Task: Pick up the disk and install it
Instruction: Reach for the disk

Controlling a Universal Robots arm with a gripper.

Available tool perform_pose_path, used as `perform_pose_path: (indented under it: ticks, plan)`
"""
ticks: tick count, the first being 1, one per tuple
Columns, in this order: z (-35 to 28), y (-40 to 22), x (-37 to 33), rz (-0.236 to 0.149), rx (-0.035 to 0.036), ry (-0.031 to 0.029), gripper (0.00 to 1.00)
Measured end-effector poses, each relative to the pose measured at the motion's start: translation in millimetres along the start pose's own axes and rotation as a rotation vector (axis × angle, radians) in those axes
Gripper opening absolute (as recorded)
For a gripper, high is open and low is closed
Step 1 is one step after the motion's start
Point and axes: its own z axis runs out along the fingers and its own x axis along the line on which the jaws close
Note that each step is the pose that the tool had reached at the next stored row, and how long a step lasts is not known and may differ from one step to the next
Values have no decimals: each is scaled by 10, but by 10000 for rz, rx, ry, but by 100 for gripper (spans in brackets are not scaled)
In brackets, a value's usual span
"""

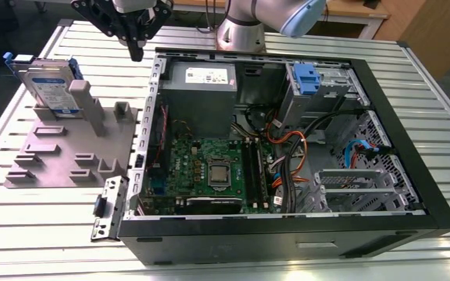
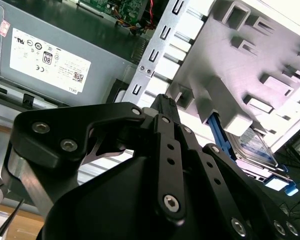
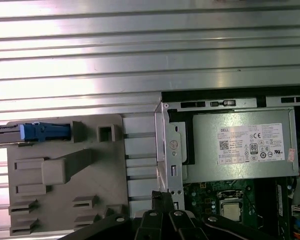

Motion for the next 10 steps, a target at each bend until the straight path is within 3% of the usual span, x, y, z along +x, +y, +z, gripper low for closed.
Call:
perform_pose_path:
  ticks: [10]
  plan:
    - [-2, 3, 102, 0, 0, 0, 11]
